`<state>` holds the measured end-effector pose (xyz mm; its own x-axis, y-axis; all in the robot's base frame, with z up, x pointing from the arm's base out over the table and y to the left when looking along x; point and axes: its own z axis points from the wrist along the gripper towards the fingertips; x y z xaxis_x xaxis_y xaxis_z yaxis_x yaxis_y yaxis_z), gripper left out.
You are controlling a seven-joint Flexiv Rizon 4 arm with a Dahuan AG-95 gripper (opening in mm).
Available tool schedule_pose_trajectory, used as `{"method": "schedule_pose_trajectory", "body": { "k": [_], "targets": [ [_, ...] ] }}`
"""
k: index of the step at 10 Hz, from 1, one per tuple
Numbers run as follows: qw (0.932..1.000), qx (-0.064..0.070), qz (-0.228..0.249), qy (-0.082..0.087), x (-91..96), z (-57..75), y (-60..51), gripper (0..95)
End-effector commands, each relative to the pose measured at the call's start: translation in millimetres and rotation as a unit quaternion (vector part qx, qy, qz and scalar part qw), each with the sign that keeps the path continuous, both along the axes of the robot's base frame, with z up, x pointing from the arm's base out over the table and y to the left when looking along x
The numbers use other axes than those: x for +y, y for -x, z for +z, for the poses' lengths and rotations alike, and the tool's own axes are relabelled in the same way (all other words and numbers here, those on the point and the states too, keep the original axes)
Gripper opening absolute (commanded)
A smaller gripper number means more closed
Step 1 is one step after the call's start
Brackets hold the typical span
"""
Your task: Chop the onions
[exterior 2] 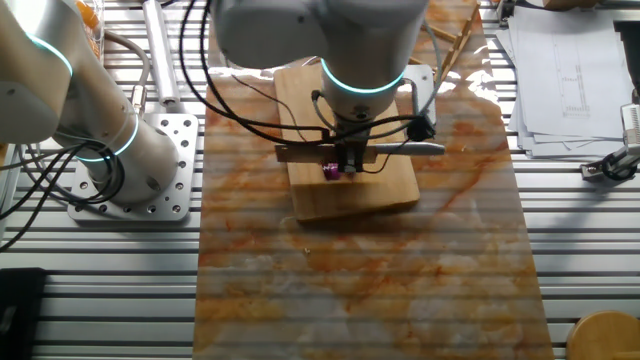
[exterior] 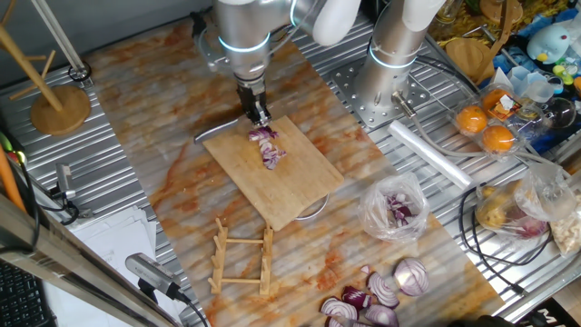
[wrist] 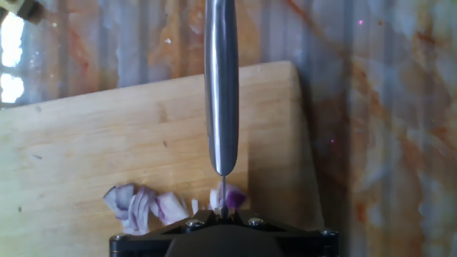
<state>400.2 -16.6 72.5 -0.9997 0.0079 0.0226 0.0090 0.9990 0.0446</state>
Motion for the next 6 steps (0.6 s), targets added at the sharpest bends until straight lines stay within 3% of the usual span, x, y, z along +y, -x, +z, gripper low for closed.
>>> {"method": "schedule_pose_trajectory", "body": {
  "k": [1, 4, 6],
  "targets": [
    [1.0, 0.0, -0.001, -0.003, -0.6, -5.4, -3.4, 0.0],
    [1.0, -0.004, -0.001, -0.007, -1.9, -19.4, -4.7, 0.0],
    [0.9999, -0.012, -0.004, -0.011, -2.0, -35.8, -5.9, 0.0]
  ]
}}
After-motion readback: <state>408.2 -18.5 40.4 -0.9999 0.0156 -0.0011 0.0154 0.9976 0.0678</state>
